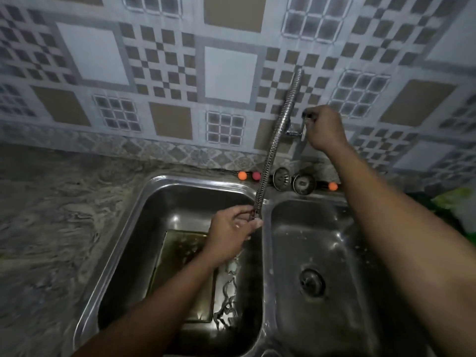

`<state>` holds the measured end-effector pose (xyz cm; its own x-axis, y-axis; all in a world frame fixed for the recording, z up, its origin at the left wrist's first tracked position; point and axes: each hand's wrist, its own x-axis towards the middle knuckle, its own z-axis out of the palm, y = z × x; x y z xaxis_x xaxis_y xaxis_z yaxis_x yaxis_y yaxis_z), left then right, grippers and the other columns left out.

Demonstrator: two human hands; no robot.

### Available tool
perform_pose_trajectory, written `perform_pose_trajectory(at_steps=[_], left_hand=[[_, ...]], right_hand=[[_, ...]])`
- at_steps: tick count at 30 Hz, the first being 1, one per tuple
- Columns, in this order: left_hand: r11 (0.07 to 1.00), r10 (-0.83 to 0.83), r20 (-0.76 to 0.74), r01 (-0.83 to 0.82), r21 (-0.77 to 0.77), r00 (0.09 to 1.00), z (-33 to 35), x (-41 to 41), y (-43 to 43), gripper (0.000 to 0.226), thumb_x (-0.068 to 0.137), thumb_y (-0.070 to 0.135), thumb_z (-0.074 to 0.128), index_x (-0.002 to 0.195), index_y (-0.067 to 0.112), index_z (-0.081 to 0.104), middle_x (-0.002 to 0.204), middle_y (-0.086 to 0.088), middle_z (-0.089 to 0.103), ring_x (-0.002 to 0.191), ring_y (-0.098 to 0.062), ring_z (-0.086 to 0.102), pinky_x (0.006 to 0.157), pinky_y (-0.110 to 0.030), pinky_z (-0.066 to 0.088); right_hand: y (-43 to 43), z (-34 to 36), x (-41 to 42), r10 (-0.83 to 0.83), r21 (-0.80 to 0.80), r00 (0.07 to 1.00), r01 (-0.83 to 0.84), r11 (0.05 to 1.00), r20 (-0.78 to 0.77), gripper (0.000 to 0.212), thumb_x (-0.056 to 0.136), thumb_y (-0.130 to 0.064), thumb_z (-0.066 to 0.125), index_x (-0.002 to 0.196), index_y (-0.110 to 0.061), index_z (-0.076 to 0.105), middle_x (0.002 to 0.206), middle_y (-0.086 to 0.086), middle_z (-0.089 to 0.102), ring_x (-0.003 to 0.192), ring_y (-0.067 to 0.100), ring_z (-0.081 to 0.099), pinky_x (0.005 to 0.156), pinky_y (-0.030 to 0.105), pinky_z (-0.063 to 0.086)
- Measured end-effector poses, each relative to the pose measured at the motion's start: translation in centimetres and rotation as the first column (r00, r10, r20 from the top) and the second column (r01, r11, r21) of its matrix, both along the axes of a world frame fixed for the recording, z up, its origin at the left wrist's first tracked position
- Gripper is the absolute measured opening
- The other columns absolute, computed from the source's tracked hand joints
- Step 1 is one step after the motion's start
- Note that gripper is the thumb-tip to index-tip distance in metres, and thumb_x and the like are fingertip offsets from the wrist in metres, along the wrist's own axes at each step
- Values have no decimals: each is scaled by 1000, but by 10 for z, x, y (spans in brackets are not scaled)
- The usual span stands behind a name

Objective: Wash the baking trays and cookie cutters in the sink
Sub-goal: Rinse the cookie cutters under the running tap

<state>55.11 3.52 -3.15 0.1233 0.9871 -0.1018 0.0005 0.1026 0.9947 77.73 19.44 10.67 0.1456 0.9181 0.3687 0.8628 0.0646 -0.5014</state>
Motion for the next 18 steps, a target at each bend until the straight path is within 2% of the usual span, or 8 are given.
perform_pose_trajectory(at_steps=[7,12,14,18], left_hand=[[1000,-14,16,13,13,1000,0,3,-3,32,83,8,77,113,6,68,95,-13,73,78,-12,69,67,-24,57],[999,4,3,-4,39,1000,-1,5,-4,26,81,8,78,95,27,68,85,1,72,71,-5,68,66,-23,56],[999,12,2,-12,44,1000,1,6,-5,29,81,7,78,92,31,66,83,4,71,69,-3,67,64,-21,55],[999,9,19,-10,39,1000,0,7,-4,28,81,4,77,92,27,66,81,3,71,67,-5,68,63,-21,55]], right_hand=[[-16,-4,-1,-34,39,999,35,999,-27,31,94,-7,49,119,-4,67,124,15,65,114,27,60,97,28,45],[-38,-16,-2,-13,61,999,11,998,30,26,93,-4,50,110,-3,71,114,14,67,106,26,62,87,20,42],[-44,-24,-2,-3,46,998,0,999,62,25,92,-3,51,106,-4,72,111,14,68,102,26,63,86,23,45],[-49,-39,0,-3,25,996,1,1000,93,27,92,-1,49,110,-3,70,116,17,64,107,31,60,91,34,49]])
